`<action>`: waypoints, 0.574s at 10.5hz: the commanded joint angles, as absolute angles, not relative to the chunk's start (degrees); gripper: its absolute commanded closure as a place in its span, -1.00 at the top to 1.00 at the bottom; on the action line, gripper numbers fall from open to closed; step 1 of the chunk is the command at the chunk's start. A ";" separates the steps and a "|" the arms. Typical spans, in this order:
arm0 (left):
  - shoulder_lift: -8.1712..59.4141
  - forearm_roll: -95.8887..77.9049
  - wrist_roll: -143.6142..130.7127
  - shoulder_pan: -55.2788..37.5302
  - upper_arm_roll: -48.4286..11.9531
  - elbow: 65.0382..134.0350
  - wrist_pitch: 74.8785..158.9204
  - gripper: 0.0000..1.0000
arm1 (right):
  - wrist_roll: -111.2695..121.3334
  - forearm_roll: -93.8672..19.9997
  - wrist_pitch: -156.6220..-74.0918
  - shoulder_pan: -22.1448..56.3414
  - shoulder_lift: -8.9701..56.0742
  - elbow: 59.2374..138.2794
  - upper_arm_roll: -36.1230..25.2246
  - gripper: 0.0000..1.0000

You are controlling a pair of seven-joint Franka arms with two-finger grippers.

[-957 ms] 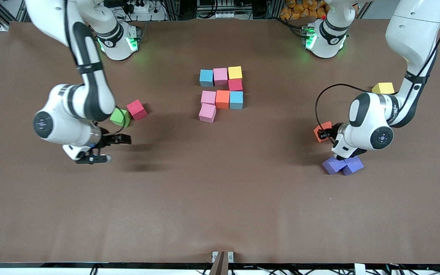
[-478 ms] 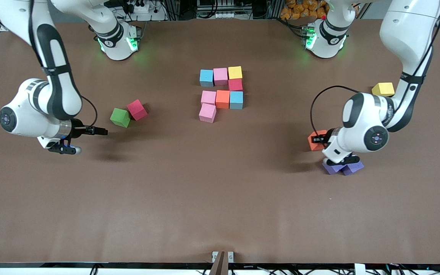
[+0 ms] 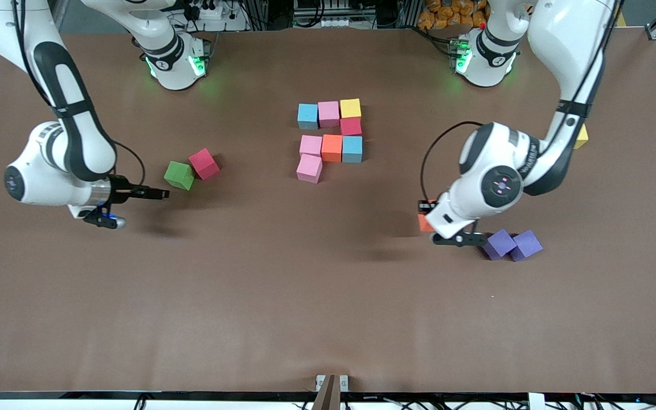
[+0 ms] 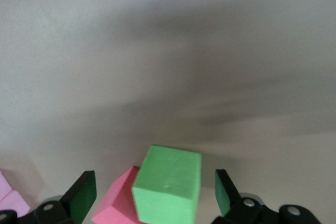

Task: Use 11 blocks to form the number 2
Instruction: 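Grasp the green cube with the right gripper while the left gripper carries orange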

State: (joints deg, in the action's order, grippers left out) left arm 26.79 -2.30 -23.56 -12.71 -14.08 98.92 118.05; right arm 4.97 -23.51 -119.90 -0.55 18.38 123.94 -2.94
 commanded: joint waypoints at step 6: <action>38.75 -17.02 -41.54 -22.76 -13.27 81.84 117.33 -0.96 | -0.09 -22.24 -127.35 -4.75 13.28 136.31 3.78 1.00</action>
State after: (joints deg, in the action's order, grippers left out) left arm 35.68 -13.38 -37.61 -21.69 -13.97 86.80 118.09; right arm 1.44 -23.48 -126.13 -3.16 17.38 132.20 2.39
